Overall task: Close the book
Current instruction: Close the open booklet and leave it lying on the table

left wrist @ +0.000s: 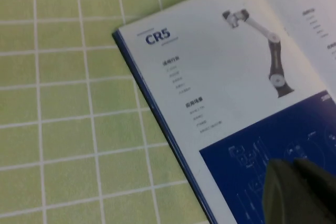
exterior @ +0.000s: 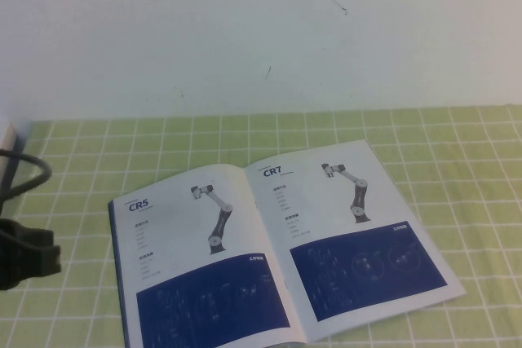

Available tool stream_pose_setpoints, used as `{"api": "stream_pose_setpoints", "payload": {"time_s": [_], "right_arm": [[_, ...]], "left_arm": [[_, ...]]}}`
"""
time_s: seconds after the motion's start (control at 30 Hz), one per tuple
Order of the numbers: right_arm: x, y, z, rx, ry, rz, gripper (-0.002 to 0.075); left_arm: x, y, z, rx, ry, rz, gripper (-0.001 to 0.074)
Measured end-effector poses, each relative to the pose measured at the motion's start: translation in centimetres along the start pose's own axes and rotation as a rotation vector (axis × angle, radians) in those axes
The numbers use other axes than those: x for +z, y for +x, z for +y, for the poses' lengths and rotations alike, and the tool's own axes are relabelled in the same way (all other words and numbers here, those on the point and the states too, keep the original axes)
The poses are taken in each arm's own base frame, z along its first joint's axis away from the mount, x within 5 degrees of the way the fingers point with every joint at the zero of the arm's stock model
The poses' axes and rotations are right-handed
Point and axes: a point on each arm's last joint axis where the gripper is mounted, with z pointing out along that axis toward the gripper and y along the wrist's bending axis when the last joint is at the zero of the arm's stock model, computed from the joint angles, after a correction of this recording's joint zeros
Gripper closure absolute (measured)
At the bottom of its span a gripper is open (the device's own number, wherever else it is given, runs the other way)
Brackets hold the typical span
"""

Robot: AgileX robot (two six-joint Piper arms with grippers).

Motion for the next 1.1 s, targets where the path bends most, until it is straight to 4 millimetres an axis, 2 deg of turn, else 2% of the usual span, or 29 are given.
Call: {"api": "stream_pose_setpoints", "payload": {"time_s": [0.17, 0.3, 0.43, 0.53, 0.67, 1.0, 1.1], "right_arm": [[6.3, -1.7, -1.0, -0.019, -0.143, 0.092, 0.0729], [12.1, -2.0, 0.4, -0.052, -0.216, 0.163, 0.0729], [17.9, 0.2, 1.3, -0.043, -0.249, 0.285, 0.0729], [20.9, 2.3, 1.2, -0.021, -0.244, 0.366, 0.0729], [23.0, 4.3, 1.0, 0.002, -0.236, 0.432, 0.0729], [25.2, 7.2, 0.8, 0.035, -0.251, 0.533, 0.0729], [25.5, 7.3, 0.8, 0.04, -0.252, 0.536, 0.0729]], "left_arm": [[4.3, -0.6, 1.2, -0.043, 0.01, 0.157, 0.0739], [7.0, -0.1, 2.0, -0.079, 0.01, 0.263, 0.0739], [9.3, 0.5, 2.8, -0.107, 0.006, 0.349, 0.0739], [10.6, 0.9, 3.3, -0.12, -0.006, 0.379, 0.0739], [12.2, 1.2, 3.8, -0.137, -0.011, 0.425, 0.0739], [15.8, 0.2, 4.9, -0.158, -0.017, 0.475, 0.0739], [16.9, 0.2, 5.0, -0.159, -0.019, 0.496, 0.0739]]}}
